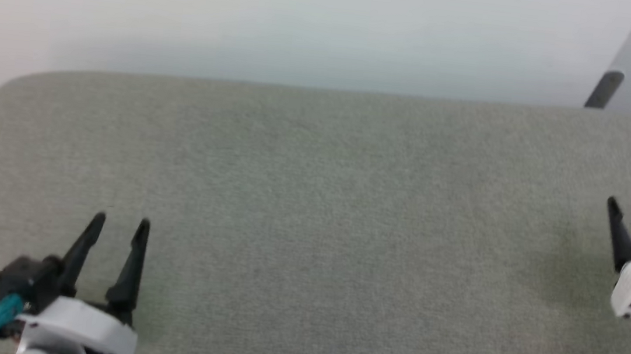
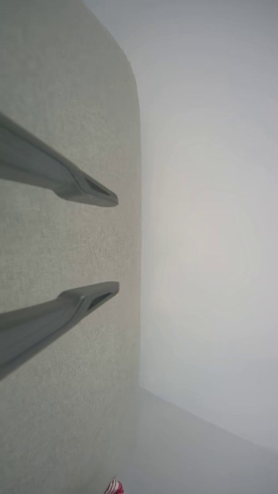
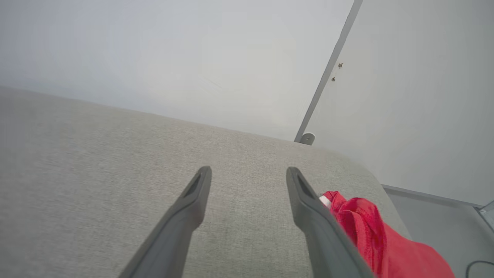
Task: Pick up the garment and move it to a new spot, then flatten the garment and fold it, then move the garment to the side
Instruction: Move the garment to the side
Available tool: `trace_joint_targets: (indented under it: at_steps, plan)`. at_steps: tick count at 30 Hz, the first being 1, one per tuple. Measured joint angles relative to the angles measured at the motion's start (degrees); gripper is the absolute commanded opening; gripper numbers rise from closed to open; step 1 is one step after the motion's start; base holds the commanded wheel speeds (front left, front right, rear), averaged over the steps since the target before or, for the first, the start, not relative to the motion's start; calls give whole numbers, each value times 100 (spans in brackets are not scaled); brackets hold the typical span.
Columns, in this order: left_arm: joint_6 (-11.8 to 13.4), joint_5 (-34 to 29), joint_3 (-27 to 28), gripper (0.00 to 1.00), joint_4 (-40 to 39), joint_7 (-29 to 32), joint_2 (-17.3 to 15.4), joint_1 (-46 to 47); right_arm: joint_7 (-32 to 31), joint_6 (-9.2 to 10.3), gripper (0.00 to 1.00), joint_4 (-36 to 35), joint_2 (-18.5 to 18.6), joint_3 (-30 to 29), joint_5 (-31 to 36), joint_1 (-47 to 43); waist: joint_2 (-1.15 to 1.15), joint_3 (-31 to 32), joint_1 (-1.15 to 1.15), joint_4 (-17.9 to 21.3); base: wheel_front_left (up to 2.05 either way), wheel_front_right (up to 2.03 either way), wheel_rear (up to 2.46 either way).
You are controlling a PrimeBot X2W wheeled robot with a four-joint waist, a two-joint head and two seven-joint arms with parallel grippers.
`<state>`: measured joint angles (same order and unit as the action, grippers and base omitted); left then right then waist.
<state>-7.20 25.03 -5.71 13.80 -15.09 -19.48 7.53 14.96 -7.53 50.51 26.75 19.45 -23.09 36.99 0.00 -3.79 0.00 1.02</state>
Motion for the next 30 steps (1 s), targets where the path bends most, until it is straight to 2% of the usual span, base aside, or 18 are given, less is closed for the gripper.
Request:
trace_joint_targets:
  at_steps: [6, 14, 30]
  plan:
    - [49, -20, 235, 100, -70, 0, 18, -473, 0, 0, 100, -803, -141, -444, -7, -934, 0, 313, 0, -246, 0, 0, 0]
    - [89, -55, 527, 100, -189, 0, 123, -881, 0, 1, 100, -1575, -530, -1011, 253, -1988, 0, 599, 0, -517, 0, 0, 0]
    - [19, -386, 881, 100, -231, 0, 307, -1313, 1, 1, 100, -2852, -1194, -1649, 681, -3523, 0, 838, 0, -630, 0, 0, 0]
